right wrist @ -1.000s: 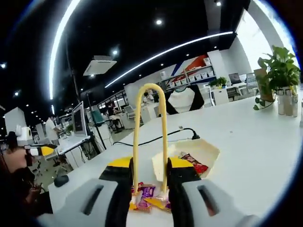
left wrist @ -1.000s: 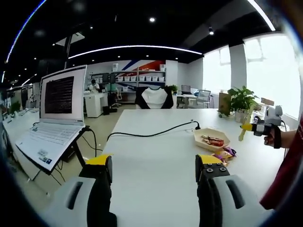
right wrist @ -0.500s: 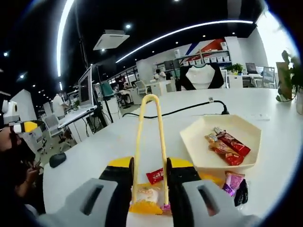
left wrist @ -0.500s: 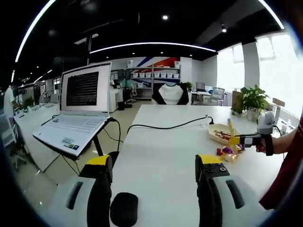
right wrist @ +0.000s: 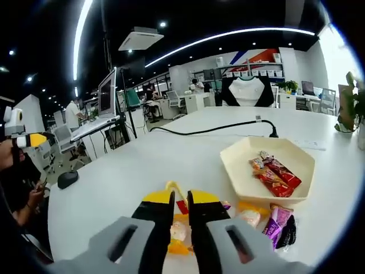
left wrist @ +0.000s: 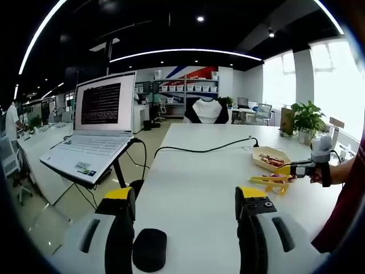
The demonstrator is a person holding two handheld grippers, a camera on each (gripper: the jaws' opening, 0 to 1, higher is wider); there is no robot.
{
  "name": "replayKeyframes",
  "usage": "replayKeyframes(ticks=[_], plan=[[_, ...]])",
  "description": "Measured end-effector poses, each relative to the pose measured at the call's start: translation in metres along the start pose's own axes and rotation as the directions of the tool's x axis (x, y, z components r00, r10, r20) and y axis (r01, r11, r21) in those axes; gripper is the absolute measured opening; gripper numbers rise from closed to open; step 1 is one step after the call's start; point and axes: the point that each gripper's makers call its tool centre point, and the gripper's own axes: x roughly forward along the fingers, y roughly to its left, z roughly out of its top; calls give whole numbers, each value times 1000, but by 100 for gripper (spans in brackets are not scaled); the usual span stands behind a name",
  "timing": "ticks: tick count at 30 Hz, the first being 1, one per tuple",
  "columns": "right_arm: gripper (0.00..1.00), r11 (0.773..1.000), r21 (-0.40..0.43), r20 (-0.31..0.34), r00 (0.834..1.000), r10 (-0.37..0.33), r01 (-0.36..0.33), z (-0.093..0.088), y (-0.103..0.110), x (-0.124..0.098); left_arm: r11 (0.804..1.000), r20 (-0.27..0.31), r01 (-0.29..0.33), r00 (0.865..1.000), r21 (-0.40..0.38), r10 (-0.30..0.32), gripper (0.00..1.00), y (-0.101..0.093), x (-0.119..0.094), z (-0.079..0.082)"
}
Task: Place the target food into the container with the food tongs after gripping and lifting it, then release it inside without dropping or visibly crushing the food.
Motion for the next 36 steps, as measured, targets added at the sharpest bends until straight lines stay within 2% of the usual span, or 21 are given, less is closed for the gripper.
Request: replayKeyframes(ticks=[2, 3, 6, 9, 10, 11, 12, 13, 14, 15, 18, 20, 22, 24, 28, 30, 31, 32, 33, 34, 36], plan=[[16, 998, -17, -50, 997, 64, -65, -10, 9, 0, 1000, -1, 10, 1000, -7, -10, 75, -3, 3, -1], [20, 995, -58, -98, 992, 75, -81, -18, 10, 3, 1000, -4, 19, 1000, -6, -19, 75, -6, 5, -1], [38, 977, -190, -174, 983, 62, -95, -28, 9, 10, 1000, -5, 28, 1000, 7, -28, 75, -9, 5, -1], [46, 974, -193, -214, 974, 79, -121, -31, 17, 17, 1000, -9, 25, 1000, 19, -25, 75, -8, 3, -1], [48, 968, -223, -274, 960, 55, -119, -41, 14, 19, 1000, -6, 24, 1000, 13, -24, 75, -7, 2, -2], [47, 958, -257, -322, 946, 36, -124, -49, 12, 22, 1000, -5, 24, 1000, 8, -24, 75, -6, 1, -2], [46, 947, -298, -385, 923, -8, -116, -60, 5, 22, 1000, -7, 22, 1000, 4, -22, 75, -5, 0, -4], [42, 940, -320, -399, 917, -24, -114, -63, 3, 25, 1000, -10, 20, 1000, 3, -20, 75, -4, -1, -6], [41, 943, -312, -398, 917, -16, -119, -63, 4, 27, 1000, -12, 18, 1000, 3, -18, 75, -3, -2, -7], [38, 957, -272, -391, 920, -13, -102, -60, 5, 31, 1000, -14, 15, 1000, 1, -15, 75, -2, -3, -8], [26, 964, -245, -433, 901, -15, -102, -60, 2, 30, 1000, -7, 11, 1000, -11, -11, 75, 1, -5, -10], [20, 965, -235, -439, 898, 5, -120, -59, 3, 28, 1000, -3, 12, 1000, -22, -12, 75, 2, -5, -11], [17, 986, -137, -436, 899, 25, -94, -56, 4, 22, 999, 2, 16, 1000, -33, -15, 75, 2, -4, -11], [15, 995, -68, -423, 905, 42, -78, -51, 3, 15, 999, 10, 26, 1000, -48, -26, 75, 1, -2, -12], [15, 998, 6, -377, 924, 65, -68, -39, 3, 4, 997, 14, 51, 999, -60, -51, 75, -4, 7, -11], [14, 991, 118, -334, 937, 102, -65, -30, 4, -1, 996, 16, 76, 997, -53, -75, 74, -12, 14, -9], [13, 987, 144, -303, 946, 110, -69, -24, 4, -2, 995, 18, 84, 996, -51, -84, 74, -15, 16, -8], [13, 978, 194, -281, 951, 132, -78, -19, 6, -4, 994, 22, 99, 995, -50, -98, 74, -20, 19, -7], [12, 952, 296, -238, 959, 154, -80, -10, 9, -7, 993, 24, 106, 994, -50, -105, 74, -23, 20, -6], [12, 933, 350, -203, 965, 169, -89, -3, 10, -9, 992, 24, 118, 993, -51, -117, 74, -26, 22, -5], [11, 865, 479, -82, 973, 216, -152, 20, 18, -17, 986, 29, 157, 987, -58, -156, 74, -38, 28, -3]])
